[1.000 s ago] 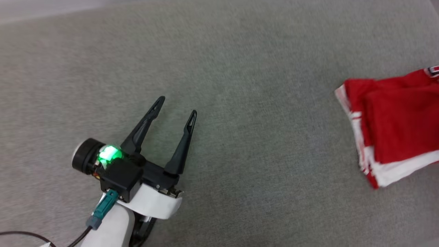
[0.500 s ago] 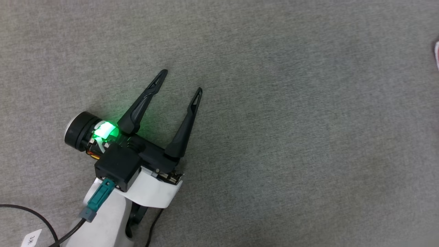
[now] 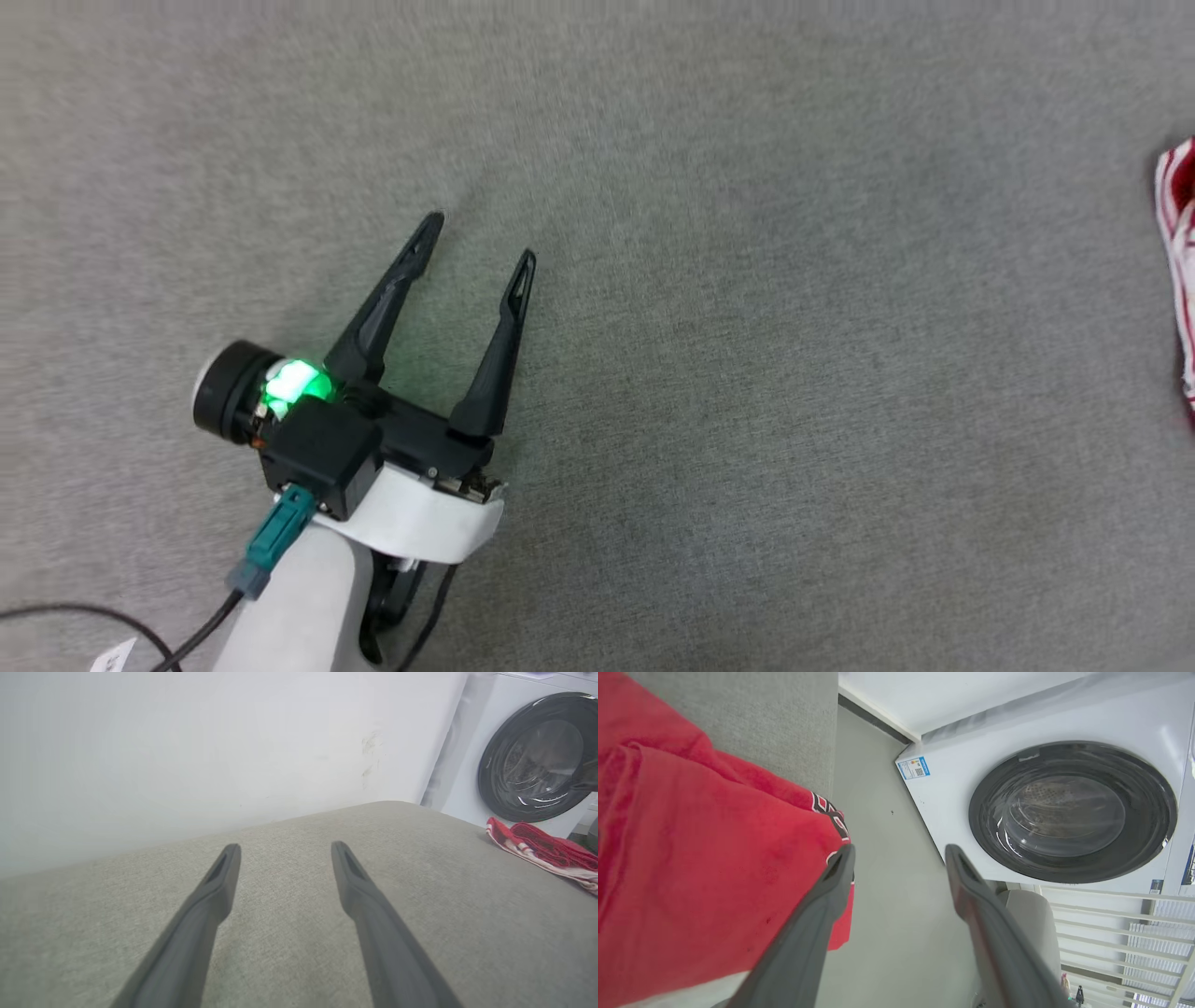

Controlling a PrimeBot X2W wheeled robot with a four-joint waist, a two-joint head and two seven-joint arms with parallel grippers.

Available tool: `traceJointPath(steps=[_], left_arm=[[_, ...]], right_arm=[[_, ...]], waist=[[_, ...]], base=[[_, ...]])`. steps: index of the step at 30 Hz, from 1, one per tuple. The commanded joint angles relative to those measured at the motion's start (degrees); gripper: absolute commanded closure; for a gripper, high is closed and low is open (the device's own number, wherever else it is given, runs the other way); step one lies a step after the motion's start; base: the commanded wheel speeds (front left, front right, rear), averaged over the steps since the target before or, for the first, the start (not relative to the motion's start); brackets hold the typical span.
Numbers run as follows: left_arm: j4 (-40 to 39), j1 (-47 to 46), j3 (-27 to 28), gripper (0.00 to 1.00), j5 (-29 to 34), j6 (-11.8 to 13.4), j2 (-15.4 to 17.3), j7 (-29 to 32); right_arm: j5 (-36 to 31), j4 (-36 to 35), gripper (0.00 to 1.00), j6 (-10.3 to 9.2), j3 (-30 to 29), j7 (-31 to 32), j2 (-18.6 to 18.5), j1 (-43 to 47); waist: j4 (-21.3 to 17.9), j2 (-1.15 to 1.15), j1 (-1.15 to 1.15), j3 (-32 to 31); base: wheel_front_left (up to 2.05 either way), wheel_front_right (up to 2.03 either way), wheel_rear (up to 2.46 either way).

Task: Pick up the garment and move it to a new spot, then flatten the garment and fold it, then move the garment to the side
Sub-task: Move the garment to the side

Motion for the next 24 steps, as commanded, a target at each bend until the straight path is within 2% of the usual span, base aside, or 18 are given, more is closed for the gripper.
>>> traceJointPath(steps=[1,5,9,16,24], left_arm=[[0.3,2.1,1.1,0.00,-0.3,0.0,-1.0,-0.1],[0.3,4.7,3.3,0.00,-0.8,0.1,-2.4,-0.1],[-0.2,8.2,6.8,0.00,-1.2,0.1,-3.6,-0.1],[0.4,14.5,13.0,0.00,-0.7,1.2,-5.3,-0.1],[2.0,19.7,15.3,0.00,0.5,1.0,-6.5,-0.1]], right_arm=[[0.5,-1.7,0.00,-0.08,-0.9,-0.8,1.0,1.4],[1.2,-5.4,0.00,-0.07,-2.0,-2.2,3.0,2.4],[2.7,-11.1,0.00,-0.08,-2.5,-5.2,7.0,4.0],[7.4,-19.5,0.00,-0.07,-5.5,-10.6,20.4,11.0],[10.4,-25.0,0.00,-0.07,-7.5,-18.9,34.2,22.6]], waist=[[1.5,0.00,0.00,-6.1],[2.5,0.00,0.00,-10.7],[4.0,0.00,0.00,-16.0],[7.0,0.00,0.00,-23.6],[10.5,0.00,0.00,-28.1]], base=[[0.00,0.00,0.00],[0.00,0.00,0.00],[0.00,0.00,0.00],[0.00,0.00,0.00],[0.00,0.00,0.00]])
